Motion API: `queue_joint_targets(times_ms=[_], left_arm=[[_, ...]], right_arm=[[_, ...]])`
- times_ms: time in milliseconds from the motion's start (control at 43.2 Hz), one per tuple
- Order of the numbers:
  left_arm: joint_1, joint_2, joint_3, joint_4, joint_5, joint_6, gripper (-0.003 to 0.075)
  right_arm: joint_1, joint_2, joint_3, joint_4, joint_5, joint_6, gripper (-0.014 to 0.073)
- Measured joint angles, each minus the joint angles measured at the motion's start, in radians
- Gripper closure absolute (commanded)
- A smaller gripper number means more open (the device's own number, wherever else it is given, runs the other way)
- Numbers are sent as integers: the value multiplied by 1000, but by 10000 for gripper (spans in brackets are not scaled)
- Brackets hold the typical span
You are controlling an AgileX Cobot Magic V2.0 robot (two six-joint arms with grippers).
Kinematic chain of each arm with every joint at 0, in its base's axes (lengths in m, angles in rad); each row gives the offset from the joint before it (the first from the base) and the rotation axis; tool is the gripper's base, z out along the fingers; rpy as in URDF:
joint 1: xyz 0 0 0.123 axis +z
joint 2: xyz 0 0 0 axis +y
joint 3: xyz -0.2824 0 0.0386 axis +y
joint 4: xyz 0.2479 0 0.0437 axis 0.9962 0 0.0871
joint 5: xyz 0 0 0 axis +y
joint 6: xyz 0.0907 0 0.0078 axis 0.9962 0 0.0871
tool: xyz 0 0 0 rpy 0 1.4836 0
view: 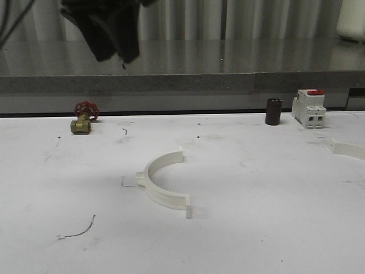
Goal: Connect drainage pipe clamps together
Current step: 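Open the left gripper and raise it away from the clamp half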
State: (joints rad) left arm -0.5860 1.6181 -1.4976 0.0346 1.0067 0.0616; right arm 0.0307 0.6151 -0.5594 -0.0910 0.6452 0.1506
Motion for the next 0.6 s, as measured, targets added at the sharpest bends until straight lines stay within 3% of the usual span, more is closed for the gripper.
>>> queue_joint_targets(times_ms=[601], left_arm=[[0, -680, 544, -2, -72, -25, 461]], right_arm=[[0, 0, 0, 0, 0, -2, 179]])
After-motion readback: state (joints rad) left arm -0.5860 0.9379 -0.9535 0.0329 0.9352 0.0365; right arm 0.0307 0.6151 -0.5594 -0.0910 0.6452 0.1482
